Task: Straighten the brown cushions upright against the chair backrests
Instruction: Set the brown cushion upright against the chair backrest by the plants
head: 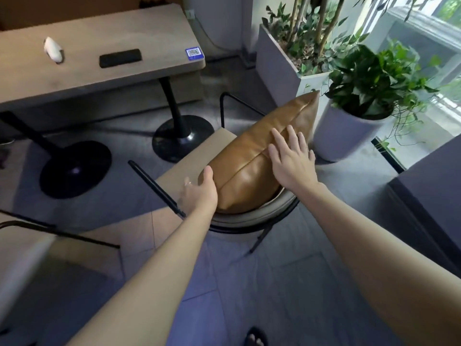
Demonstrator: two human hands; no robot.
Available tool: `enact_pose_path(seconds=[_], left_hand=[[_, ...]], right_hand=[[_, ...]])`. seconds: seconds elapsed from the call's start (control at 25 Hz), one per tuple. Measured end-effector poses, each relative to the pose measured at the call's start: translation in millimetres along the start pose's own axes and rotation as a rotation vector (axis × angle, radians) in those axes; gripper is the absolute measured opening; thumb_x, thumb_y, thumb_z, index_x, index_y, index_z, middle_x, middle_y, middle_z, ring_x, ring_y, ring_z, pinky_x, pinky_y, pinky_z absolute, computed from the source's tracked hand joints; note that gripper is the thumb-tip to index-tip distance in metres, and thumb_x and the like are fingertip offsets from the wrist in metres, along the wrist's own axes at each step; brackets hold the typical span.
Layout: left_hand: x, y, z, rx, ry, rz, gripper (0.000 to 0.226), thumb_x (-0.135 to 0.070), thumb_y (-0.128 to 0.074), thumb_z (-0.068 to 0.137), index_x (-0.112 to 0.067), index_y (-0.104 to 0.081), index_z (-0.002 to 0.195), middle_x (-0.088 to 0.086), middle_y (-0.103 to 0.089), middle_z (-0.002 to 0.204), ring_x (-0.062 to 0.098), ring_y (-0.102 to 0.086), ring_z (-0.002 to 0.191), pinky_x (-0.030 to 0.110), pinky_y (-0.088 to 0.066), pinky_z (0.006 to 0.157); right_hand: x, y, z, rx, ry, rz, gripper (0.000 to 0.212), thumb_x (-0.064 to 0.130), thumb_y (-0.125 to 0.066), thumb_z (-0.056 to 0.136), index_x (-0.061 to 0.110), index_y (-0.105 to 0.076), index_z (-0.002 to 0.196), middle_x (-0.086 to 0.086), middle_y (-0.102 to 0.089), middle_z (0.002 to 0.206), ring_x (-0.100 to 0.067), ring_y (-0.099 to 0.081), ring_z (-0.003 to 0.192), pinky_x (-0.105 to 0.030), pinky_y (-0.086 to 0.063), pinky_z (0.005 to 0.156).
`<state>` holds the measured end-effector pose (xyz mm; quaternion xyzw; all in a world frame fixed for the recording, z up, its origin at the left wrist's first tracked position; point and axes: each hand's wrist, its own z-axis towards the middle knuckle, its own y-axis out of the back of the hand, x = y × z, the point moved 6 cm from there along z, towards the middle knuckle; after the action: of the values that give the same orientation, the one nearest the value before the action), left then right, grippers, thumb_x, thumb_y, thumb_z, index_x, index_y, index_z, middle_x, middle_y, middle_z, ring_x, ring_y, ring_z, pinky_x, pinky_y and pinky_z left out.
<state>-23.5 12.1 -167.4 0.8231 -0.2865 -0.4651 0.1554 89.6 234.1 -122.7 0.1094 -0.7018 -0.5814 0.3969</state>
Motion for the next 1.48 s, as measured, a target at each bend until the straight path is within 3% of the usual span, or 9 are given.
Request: enact_pose_path(seconds=[0.12,0.2,0.32,0.44,0.6,0.76,1.0,1.32,1.48], left_hand=[[27.7,-10.2,-20.6,0.048,0.362,-0.333,0.128,-0.090,-0.059,0.059,-0.027,-0.016,0.162,0.008,-0.030,0.165,0.040,-0.033,0.146,0.060,-0.029,0.117],[33.5,-22.8,-25.8,0.138,0.491,-0.526,0.138,-0.091,-0.069,0.042,-0.031,-0.023,0.158,0.008,-0.044,0.157,0.040,-0.045,0.136,0.061,-0.036,0.107],[37.7,-35.8,-22.6,0.239,0.549,-0.649,0.152,-0.087,-0.077,0.010,-0.034,-0.038,0.147,0.008,-0.059,0.139,0.041,-0.058,0.118,0.066,-0.042,0.099],[36.2,-33.3,-16.8,0.152,0.473,-0.751,0.138,-0.080,-0.084,0.022,-0.033,-0.038,0.144,0.003,-0.062,0.129,0.034,-0.063,0.108,0.056,-0.051,0.097],[31.7,-25.9,-16.7,0.051,0.428,-0.854,0.133,-0.071,-0.086,0.031,-0.037,-0.035,0.149,0.001,-0.063,0.130,0.030,-0.066,0.103,0.052,-0.057,0.093],[28.7,-12.4,-10.3,0.060,0.434,-0.869,0.126,-0.067,-0.086,0.033,-0.031,-0.043,0.146,0.004,-0.065,0.126,0.031,-0.067,0.100,0.050,-0.059,0.090],[21.3,36.9,27.8,0.089,0.382,-0.815,0.097,-0.049,-0.090,0.063,-0.018,-0.043,0.142,0.008,-0.060,0.124,0.034,-0.063,0.108,0.054,-0.054,0.098],[18.3,95.9,79.9,0.105,0.425,-0.787,0.101,-0.037,-0.091,0.063,-0.016,-0.042,0.148,0.013,-0.059,0.126,0.037,-0.061,0.106,0.056,-0.052,0.099],[23.9,93.9,77.2,0.134,0.405,-0.790,0.100,-0.036,-0.091,0.057,-0.015,-0.047,0.144,0.012,-0.063,0.124,0.036,-0.065,0.104,0.054,-0.056,0.094]], right_hand=[[-24.3,4.7,-8.6,-0.095,-0.138,0.285,0.047,0.026,-0.039,0.104,0.023,-0.032,0.151,-0.013,-0.026,0.163,-0.043,-0.038,0.141,-0.051,-0.035,0.107],[-51.6,-4.0,-17.9,-0.038,-0.370,0.450,0.062,0.013,-0.043,0.096,0.020,-0.024,0.154,-0.016,-0.032,0.158,-0.044,-0.048,0.128,-0.042,-0.037,0.093],[-77.5,-30.0,-30.7,0.171,-0.618,0.550,0.092,0.019,-0.059,0.085,0.022,-0.008,0.161,-0.016,-0.036,0.158,-0.042,-0.047,0.133,-0.044,-0.042,0.103],[-81.7,-60.8,-39.1,0.291,-0.808,0.749,0.081,0.023,-0.065,0.090,0.022,-0.017,0.155,-0.011,-0.054,0.135,-0.038,-0.060,0.106,-0.049,-0.053,0.086],[-80.6,-73.2,-41.0,0.236,-0.817,0.819,0.055,0.011,-0.060,0.095,0.019,-0.029,0.139,-0.009,-0.056,0.102,-0.026,-0.062,0.074,-0.035,-0.053,0.050],[-74.2,-80.5,-41.6,0.222,-0.796,0.802,0.049,0.014,-0.067,0.092,0.023,-0.030,0.124,-0.015,-0.059,0.116,-0.029,-0.065,0.079,-0.039,-0.055,0.056],[-33.6,-106.6,-41.9,0.238,-0.729,0.778,0.065,0.025,-0.076,0.082,0.020,-0.034,0.131,-0.009,-0.063,0.111,-0.034,-0.071,0.092,-0.055,-0.064,0.074],[20.0,-148.2,-53.3,0.213,-0.777,0.870,0.105,0.038,-0.082,0.056,0.030,-0.026,0.145,-0.012,-0.062,0.125,-0.037,-0.071,0.097,-0.042,-0.063,0.053],[16.1,-150.0,-55.2,0.202,-0.799,0.881,0.099,0.033,-0.086,0.056,0.024,-0.033,0.139,-0.015,-0.067,0.118,-0.040,-0.073,0.090,-0.053,-0.065,0.067]])
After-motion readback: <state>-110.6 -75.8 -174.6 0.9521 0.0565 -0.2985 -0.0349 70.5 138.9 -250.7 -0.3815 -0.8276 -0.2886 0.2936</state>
